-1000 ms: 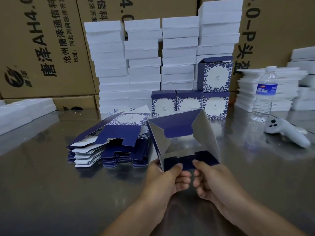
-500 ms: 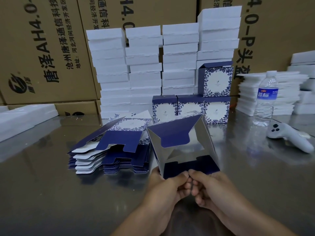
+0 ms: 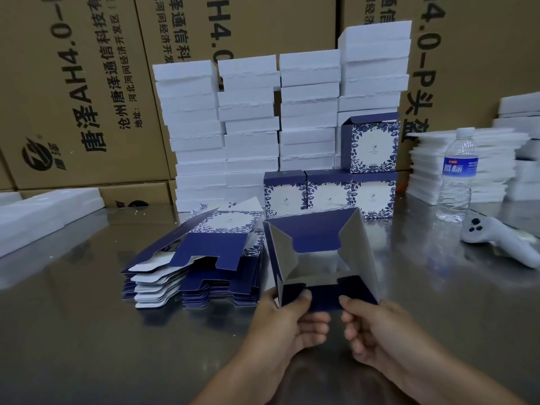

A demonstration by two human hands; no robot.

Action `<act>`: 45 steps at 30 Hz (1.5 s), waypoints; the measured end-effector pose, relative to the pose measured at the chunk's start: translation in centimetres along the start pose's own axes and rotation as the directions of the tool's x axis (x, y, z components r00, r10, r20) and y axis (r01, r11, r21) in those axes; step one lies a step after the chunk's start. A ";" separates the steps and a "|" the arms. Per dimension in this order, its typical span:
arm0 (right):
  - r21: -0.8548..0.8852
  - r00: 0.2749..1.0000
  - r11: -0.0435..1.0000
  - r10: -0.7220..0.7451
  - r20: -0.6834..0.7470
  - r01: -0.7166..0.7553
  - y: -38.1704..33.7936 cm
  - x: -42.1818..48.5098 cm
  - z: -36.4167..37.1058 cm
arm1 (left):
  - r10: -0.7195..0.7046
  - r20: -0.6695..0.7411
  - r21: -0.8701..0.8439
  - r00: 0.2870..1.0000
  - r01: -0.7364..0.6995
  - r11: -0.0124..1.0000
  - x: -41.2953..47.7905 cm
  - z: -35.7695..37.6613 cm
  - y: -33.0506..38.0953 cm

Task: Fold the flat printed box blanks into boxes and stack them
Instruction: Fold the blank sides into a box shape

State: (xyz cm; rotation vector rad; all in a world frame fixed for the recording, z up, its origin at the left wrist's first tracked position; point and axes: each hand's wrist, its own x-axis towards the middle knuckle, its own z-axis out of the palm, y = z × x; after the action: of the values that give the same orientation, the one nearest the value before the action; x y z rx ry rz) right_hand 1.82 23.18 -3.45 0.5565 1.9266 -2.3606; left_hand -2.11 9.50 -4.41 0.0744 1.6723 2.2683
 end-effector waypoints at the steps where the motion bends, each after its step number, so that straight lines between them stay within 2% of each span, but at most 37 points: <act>1: 0.005 1.000 1.000 0.008 -0.004 -0.008 -0.1 0.0 -0.1 | 0.001 -0.005 0.014 1.000 -0.001 1.000 0.1 -0.1 0.1; 5: -0.003 0.999 0.999 0.047 0.008 -0.047 -0.3 0.0 -0.4 | 0.010 -0.010 0.118 1.000 -0.009 0.993 0.5 -1.0 -0.1; 10: -0.015 0.998 0.999 0.046 -0.043 -0.047 -0.6 0.1 -0.9 | -0.008 0.007 0.139 1.000 0.007 0.990 0.5 -1.2 0.4; 12: -0.107 0.998 0.994 0.005 -0.057 -0.011 -0.5 0.3 -0.9 | 0.006 -0.021 0.210 1.000 -0.002 0.978 0.8 -1.5 0.3; 13: -0.211 0.996 0.977 -0.050 -0.075 0.033 -0.3 0.5 -1.0 | 0.046 -0.044 0.307 0.998 -0.031 0.951 0.9 -1.7 0.3; 14: -0.352 0.986 0.931 -0.137 -0.098 0.095 -0.1 0.6 -1.1 | 0.125 -0.065 0.450 0.990 -0.083 0.889 1.0 -1.9 0.2; 15: -0.503 0.960 0.848 -0.256 -0.113 0.167 0.2 0.7 -1.3 | 0.243 -0.071 0.605 0.967 -0.152 0.782 1.0 -2.2 0.2; 17: -0.736 0.856 0.616 -0.507 -0.099 0.280 0.8 0.8 -1.8 | 0.469 -0.018 0.823 0.883 -0.253 0.508 0.9 -2.8 0.1; 18: -0.791 0.795 0.522 -0.602 -0.078 0.318 1.0 0.7 -1.9 | 0.529 0.019 0.862 0.849 -0.282 0.422 0.7 -3.0 0.2; 20: -0.798 0.673 0.414 -0.739 -0.013 0.439 1.1 0.7 -1.9 | 0.586 0.086 0.863 0.806 -0.354 0.360 0.6 -3.0 0.3; 22: -0.744 0.605 0.377 -0.795 0.045 0.551 0.9 0.8 -1.8 | 0.604 0.160 0.765 0.781 -0.485 0.424 0.6 -2.7 0.5; 25: -0.671 0.591 0.386 -0.801 0.097 0.633 0.8 1.1 -1.9 | 0.617 0.206 0.583 0.760 -0.602 0.546 0.1 -2.1 1.0; 29: -0.561 0.627 0.444 -0.757 0.183 0.699 0.9 1.7 -2.5 | 0.624 0.225 0.552 0.748 -0.626 0.551 -0.7 -1.7 1.4; 33: -0.431 0.598 0.447 -0.731 0.329 0.784 0.9 1.7 -2.6 | 0.642 0.161 0.525 0.750 -0.616 0.588 -0.7 -1.7 1.8; 36: -0.311 0.573 0.490 -0.765 0.294 0.814 1.0 1.6 -2.5 | 0.635 0.077 0.453 0.769 -0.594 0.665 -0.8 -2.0 2.1; 38: -0.296 0.581 0.512 -0.780 0.232 0.806 0.9 1.6 -2.3 | 0.629 0.027 0.432 0.777 -0.576 0.693 -0.9 -2.1 2.3; 42: -0.375 0.599 0.511 -0.782 0.169 0.773 1.1 1.7 -1.9 | 0.635 -0.007 0.409 0.773 -0.577 0.707 -1.4 -1.8 2.4; 45: -0.476 0.570 0.446 -0.808 0.149 0.758 1.1 1.8 -1.9 | 0.629 0.024 0.370 0.777 -0.591 0.717 -1.7 -1.6 2.1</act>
State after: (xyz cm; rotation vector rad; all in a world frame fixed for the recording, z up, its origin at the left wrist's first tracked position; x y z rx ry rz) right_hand 0.88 25.09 -5.36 -0.4070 3.2168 -1.9605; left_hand -1.32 7.02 -2.65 0.7138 2.3844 2.3737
